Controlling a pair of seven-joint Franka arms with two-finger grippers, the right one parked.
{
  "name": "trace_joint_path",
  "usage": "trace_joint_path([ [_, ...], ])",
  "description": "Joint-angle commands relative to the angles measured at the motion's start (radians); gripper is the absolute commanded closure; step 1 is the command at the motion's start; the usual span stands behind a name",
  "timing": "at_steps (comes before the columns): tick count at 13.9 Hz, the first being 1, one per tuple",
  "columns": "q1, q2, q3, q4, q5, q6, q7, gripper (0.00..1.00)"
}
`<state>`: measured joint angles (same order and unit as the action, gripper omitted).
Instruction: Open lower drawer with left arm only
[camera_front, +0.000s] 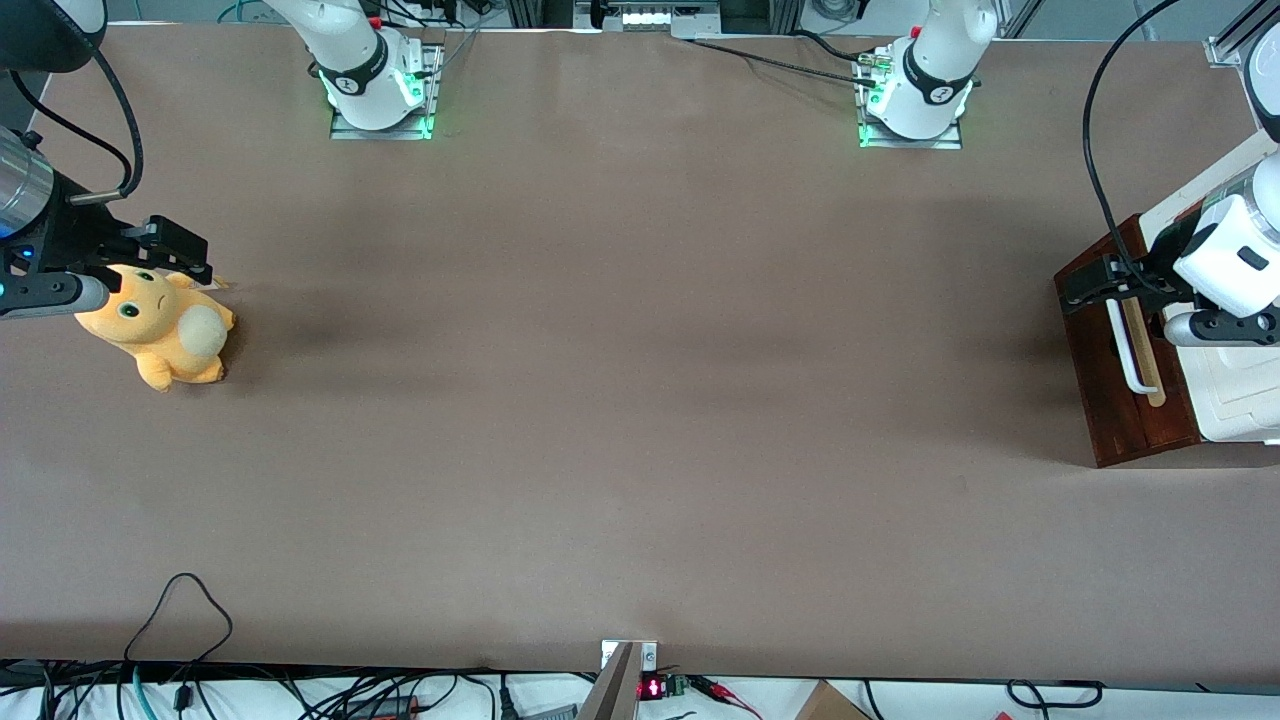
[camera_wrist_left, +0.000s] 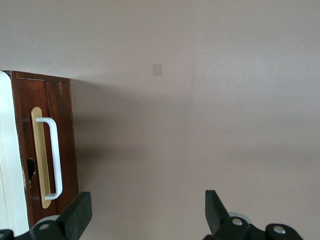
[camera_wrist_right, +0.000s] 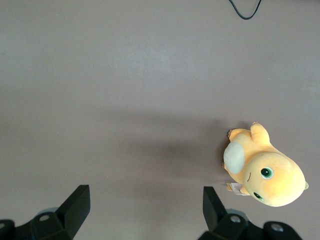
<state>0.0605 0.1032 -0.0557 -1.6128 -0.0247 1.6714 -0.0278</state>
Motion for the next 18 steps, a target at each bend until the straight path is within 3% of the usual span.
trace_joint_path([
  [1,-0.001,0.007,0.008,0.019,-0.011,-0.051,0.022,0.0],
  [8,-0.001,0.012,0.011,0.013,-0.009,-0.062,0.039,0.0],
  [10,-0.001,0.012,0.002,0.011,0.034,-0.064,0.039,0.0],
  [14,-0.008,0.042,-0.096,-0.034,0.398,-0.07,-0.042,0.0],
  [18,0.004,0.046,-0.208,-0.174,0.665,-0.074,-0.271,0.0],
])
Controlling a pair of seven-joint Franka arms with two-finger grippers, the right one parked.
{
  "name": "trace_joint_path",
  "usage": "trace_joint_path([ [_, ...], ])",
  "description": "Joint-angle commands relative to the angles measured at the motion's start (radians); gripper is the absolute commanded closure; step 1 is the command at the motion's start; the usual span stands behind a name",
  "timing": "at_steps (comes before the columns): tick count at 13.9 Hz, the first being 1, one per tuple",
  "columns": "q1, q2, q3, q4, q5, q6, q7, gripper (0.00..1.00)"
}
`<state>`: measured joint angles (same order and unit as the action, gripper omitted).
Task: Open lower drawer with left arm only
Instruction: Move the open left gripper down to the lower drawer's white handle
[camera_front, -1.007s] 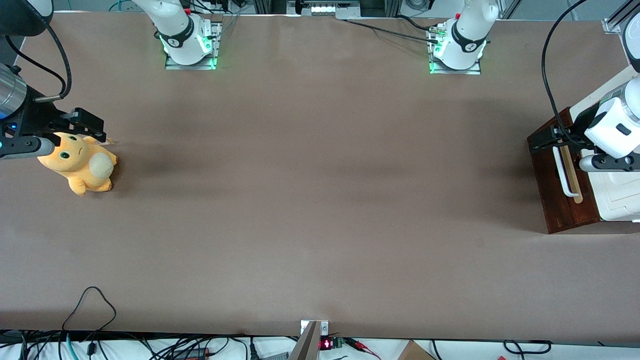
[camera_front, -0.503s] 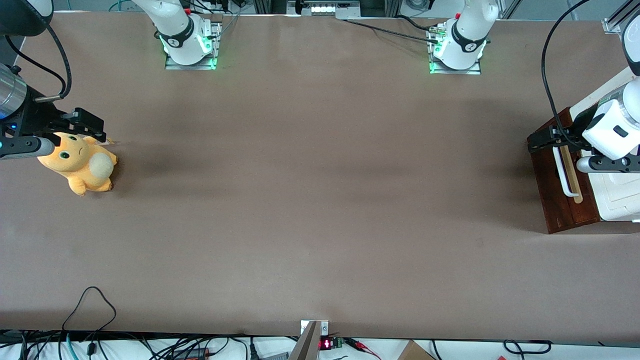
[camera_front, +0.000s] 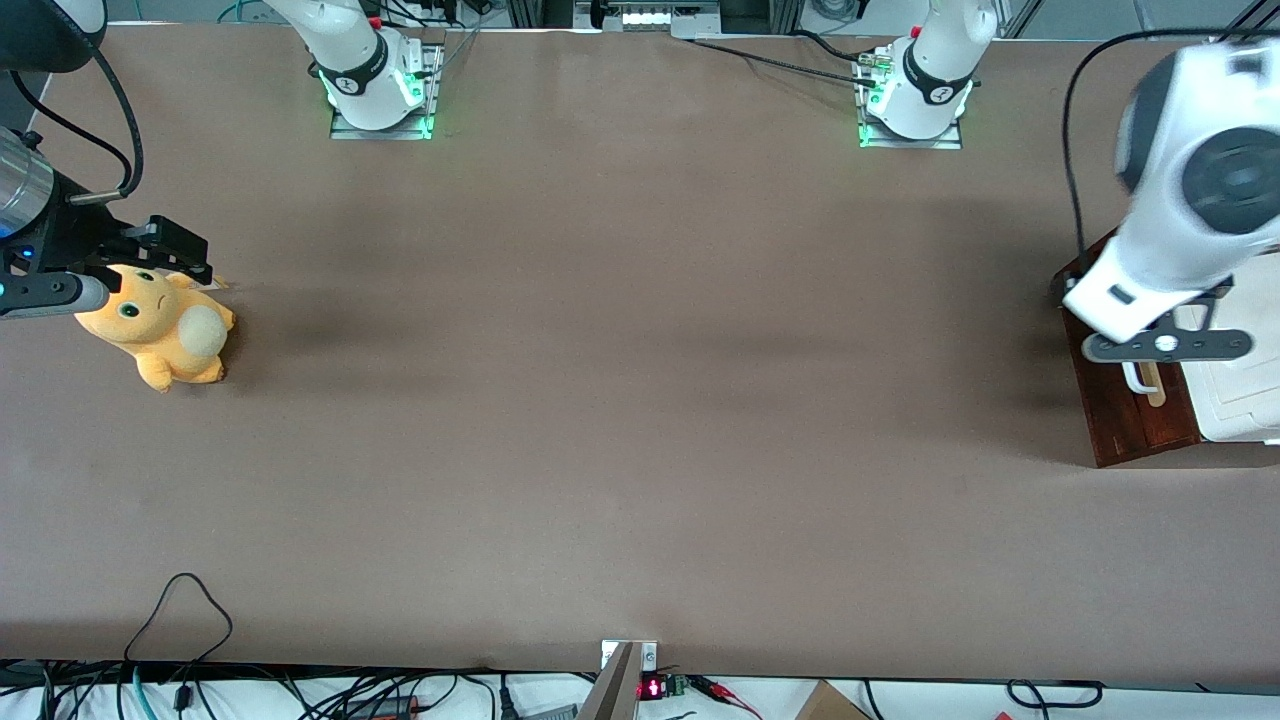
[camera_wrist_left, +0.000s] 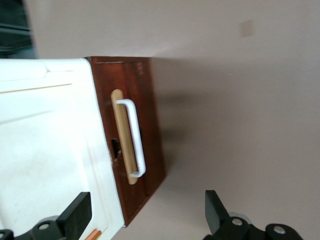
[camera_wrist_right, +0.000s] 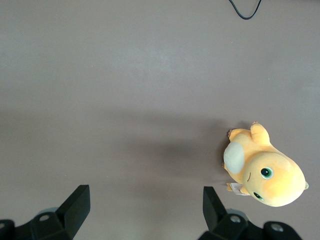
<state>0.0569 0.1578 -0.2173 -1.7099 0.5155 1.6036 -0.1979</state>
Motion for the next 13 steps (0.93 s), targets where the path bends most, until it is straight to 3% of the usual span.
trace_joint_path([
  [1,0.008,0.002,-0.08,-0.123,0.196,-0.007,-0.183,0.0],
  [5,0.004,0.081,-0.125,-0.272,0.449,-0.008,-0.411,0.0],
  [8,0.001,0.162,-0.126,-0.391,0.694,-0.005,-0.552,0.0],
  [11,0.004,0.212,-0.123,-0.424,0.759,-0.031,-0.596,0.0],
  [13,-0.002,0.261,-0.123,-0.482,0.872,-0.074,-0.745,0.0],
])
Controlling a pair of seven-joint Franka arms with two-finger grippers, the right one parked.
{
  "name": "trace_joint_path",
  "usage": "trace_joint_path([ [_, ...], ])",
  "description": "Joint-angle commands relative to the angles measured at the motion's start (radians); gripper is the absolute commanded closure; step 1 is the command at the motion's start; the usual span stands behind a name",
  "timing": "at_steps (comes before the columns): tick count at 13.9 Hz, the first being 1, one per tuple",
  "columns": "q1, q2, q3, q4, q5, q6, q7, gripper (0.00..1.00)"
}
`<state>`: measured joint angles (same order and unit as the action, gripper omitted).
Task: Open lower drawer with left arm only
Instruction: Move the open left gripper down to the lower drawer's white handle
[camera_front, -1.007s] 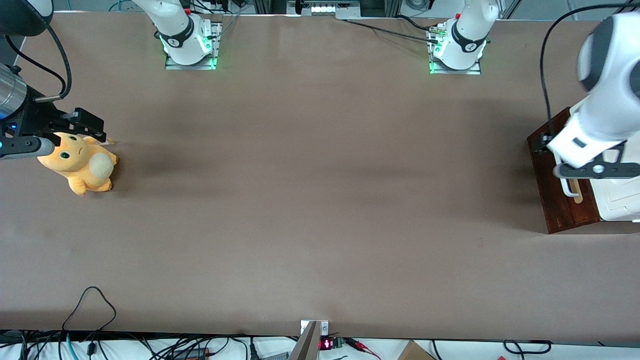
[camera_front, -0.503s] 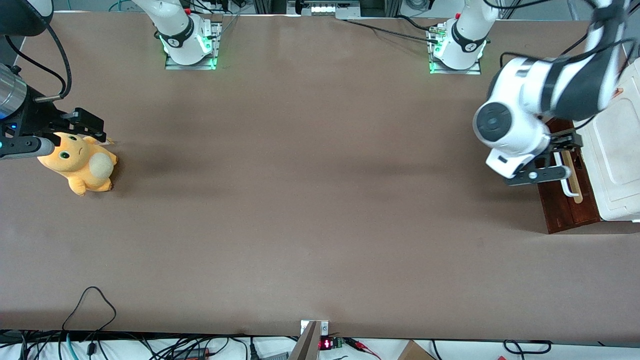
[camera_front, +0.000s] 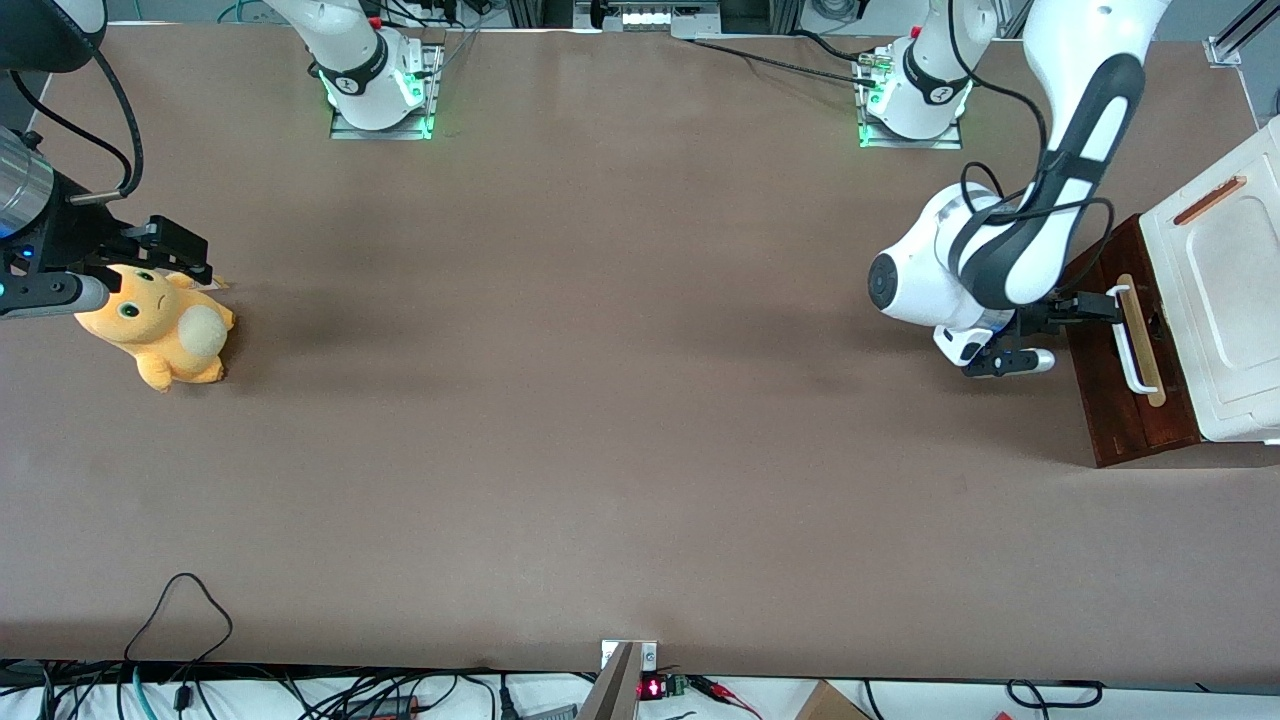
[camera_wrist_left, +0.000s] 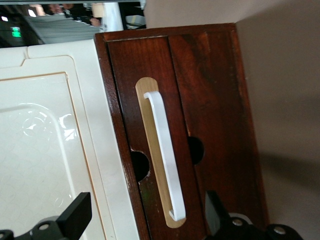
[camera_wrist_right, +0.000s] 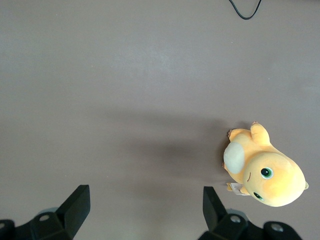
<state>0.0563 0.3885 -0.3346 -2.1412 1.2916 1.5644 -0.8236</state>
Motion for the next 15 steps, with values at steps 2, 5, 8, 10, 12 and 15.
trace_joint_path([
  [2,0.004,0.046,0.005,-0.115,0.191,-0.027,-0.254,0.0],
  [5,0.005,0.05,0.034,-0.114,0.238,-0.03,-0.269,0.0],
  [8,0.005,0.084,0.069,-0.115,0.264,-0.035,-0.337,0.04],
  [10,0.007,0.086,0.078,-0.121,0.27,-0.037,-0.351,0.06],
  [12,0.007,0.093,0.08,-0.129,0.27,-0.053,-0.373,0.14],
  [15,0.007,0.108,0.081,-0.16,0.31,-0.07,-0.448,0.23],
])
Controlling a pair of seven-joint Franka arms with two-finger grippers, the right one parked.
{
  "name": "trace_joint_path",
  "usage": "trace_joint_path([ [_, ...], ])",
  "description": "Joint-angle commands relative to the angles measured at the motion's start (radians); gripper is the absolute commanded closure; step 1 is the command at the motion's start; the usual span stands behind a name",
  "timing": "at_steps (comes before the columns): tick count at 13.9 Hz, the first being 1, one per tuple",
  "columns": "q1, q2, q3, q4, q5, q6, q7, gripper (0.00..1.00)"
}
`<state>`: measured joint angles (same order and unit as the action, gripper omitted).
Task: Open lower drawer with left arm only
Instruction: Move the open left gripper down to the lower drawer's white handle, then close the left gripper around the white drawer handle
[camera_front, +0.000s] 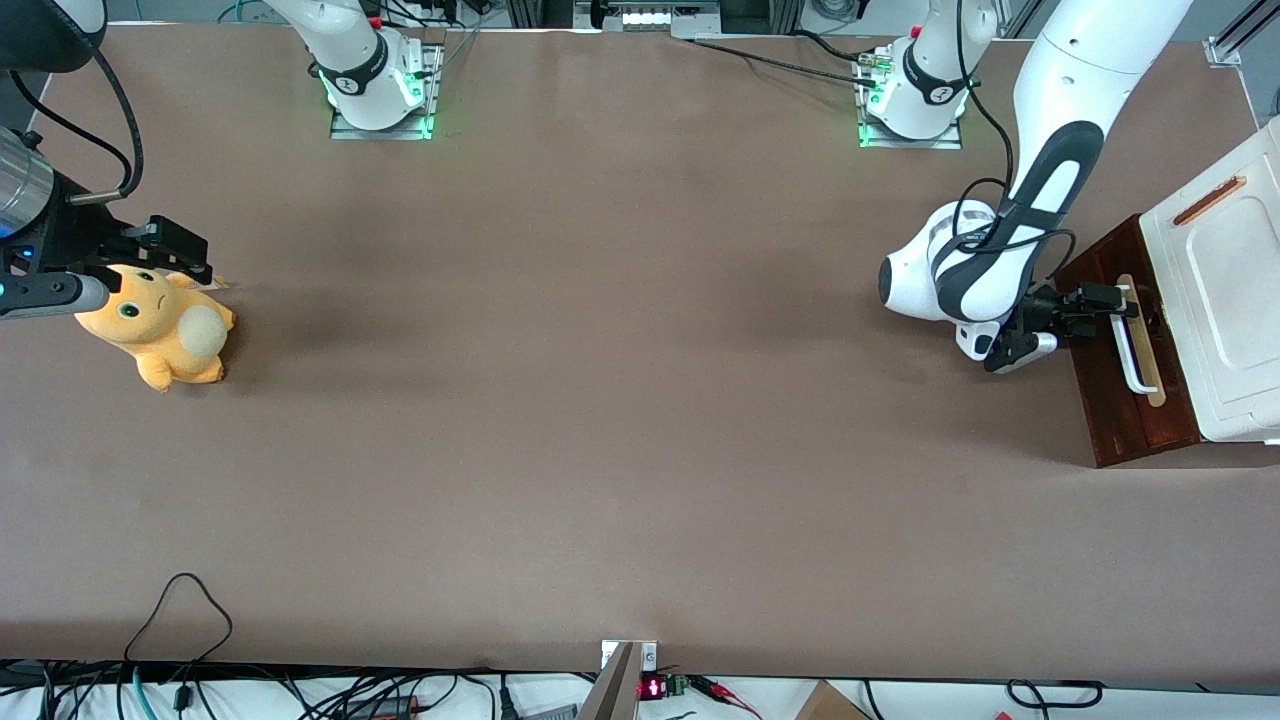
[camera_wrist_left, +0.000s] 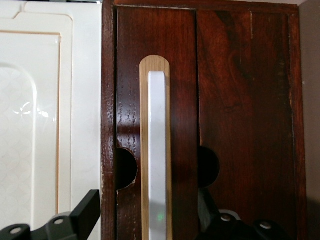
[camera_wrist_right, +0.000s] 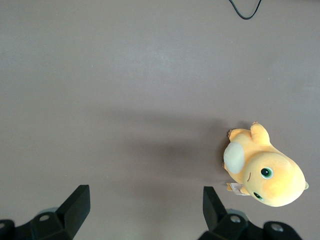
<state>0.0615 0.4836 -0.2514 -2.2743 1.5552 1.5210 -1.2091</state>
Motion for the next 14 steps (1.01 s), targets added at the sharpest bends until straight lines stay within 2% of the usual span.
trace_joint_path([
  [1,0.003,0.013,0.004,-0.03,0.048,-0.027,-0.07,0.23],
  [6,0.003,0.02,0.017,-0.039,0.049,-0.028,-0.099,0.3],
  [7,0.003,0.02,0.018,-0.039,0.049,-0.028,-0.098,0.36],
  [10,0.003,0.02,0.027,-0.037,0.071,-0.027,-0.098,0.43],
  [12,0.004,0.021,0.031,-0.037,0.075,-0.027,-0.098,0.52],
  [14,0.006,0.021,0.034,-0.036,0.078,-0.024,-0.096,0.52],
])
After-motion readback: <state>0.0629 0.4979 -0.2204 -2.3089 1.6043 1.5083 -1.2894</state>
